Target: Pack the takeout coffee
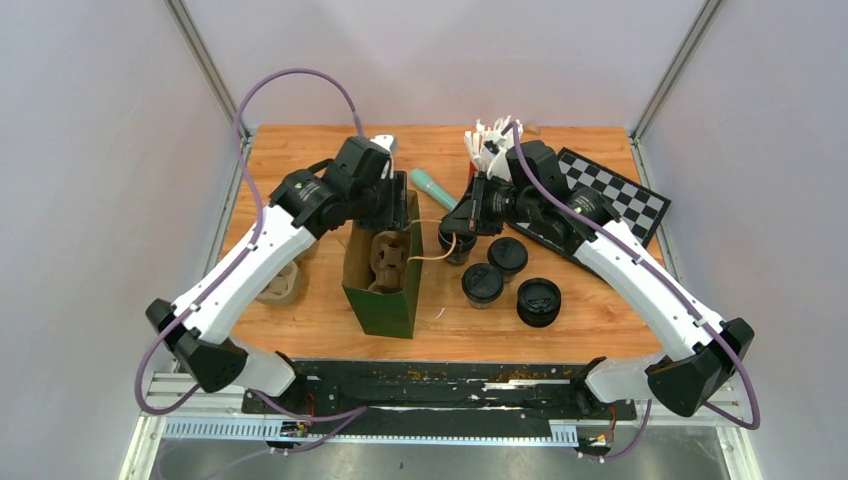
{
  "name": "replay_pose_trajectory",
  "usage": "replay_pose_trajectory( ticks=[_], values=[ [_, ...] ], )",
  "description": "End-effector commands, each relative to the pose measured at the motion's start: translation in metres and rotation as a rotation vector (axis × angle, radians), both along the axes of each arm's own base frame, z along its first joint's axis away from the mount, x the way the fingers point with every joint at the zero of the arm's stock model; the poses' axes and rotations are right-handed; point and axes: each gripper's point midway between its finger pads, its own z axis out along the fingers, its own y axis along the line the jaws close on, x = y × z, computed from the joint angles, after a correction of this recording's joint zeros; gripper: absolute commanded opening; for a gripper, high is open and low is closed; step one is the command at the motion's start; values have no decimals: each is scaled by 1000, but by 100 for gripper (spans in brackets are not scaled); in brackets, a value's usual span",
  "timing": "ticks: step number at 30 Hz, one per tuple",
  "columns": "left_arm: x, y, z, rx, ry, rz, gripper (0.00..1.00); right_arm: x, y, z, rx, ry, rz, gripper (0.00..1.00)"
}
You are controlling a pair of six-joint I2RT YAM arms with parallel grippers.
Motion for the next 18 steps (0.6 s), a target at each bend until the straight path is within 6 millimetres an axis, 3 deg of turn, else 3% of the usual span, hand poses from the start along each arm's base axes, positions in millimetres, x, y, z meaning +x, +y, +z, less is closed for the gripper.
replay_pose_trajectory(
  ticks=[1, 5, 8, 12, 17, 18],
  values=[
    [-1, -20, 81, -234, -232, -100, 57, -4, -1, 5, 4, -51, 36, 3],
    [0, -21, 100, -294, -311, -105, 61, -5, -1, 4, -5, -52, 48, 7],
    [-3, -21, 109, -314, -319, -131, 63, -5, -2, 12, 7, -64, 40, 19],
    [3, -3, 124, -269, -317, -146, 65, -4, -10, 29, 8, -110, 3, 45],
    [29, 30, 112, -62, -284, -190, 68, 0, -25, 33, -50, -145, -53, 75],
    [37, 36, 109, -17, -278, -197, 68, 1, -30, 31, -75, -154, -72, 87]
  ],
)
